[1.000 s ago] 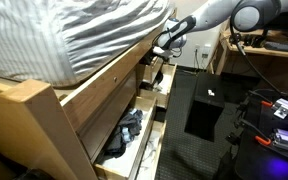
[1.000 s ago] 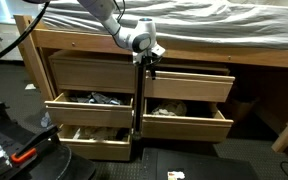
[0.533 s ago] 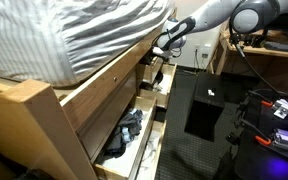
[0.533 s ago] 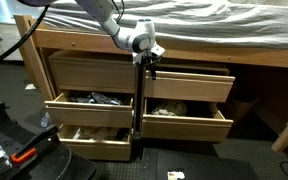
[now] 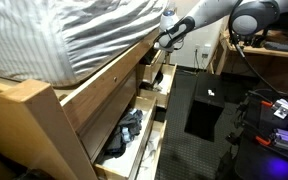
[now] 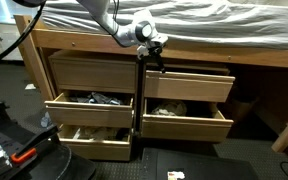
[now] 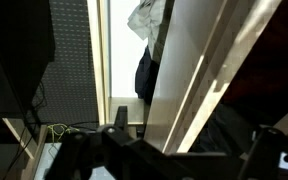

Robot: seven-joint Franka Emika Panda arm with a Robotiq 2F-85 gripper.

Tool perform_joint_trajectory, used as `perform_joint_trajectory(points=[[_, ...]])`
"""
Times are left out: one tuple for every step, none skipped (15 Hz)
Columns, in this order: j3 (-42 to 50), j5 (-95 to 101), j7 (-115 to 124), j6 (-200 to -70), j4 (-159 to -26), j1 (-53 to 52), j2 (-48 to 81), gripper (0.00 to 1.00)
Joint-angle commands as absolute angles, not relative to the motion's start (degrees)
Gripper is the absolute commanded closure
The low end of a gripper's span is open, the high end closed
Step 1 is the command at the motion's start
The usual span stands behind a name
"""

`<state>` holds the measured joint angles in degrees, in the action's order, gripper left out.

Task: Close the top left drawer then open the top right drawer fully

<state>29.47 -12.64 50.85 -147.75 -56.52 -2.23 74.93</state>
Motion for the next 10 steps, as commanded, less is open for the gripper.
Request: perform_joint_trajectory(points=[[29.47, -12.66, 50.85, -147.81, -56.55, -2.16, 74.86, 0.0], [29.47, -12.66, 50.85, -147.82, -56.61, -2.14, 74.8, 0.0], [25.34, -13.88, 45.14, -149.52, -56.7, -0.2, 73.87, 0.0], [21.65, -14.73, 39.98, -149.88, -55.77, 1.56, 73.75, 0.0], [17.08, -10.85, 39.16, -149.48, -54.19, 4.05, 73.88, 0.0], [14.06, -11.29, 35.21, -149.09, -53.03, 6.0, 74.64, 0.0], [10.99, -11.44, 31.51, -148.15, -51.44, 7.86, 75.66, 0.0], [16.7, -12.37, 37.53, -148.97, -54.65, 3.68, 74.62, 0.0], [14.16, -12.37, 34.83, -148.97, -54.16, 5.23, 74.74, 0.0], [12.95, -12.37, 33.45, -148.97, -53.73, 6.22, 74.88, 0.0]])
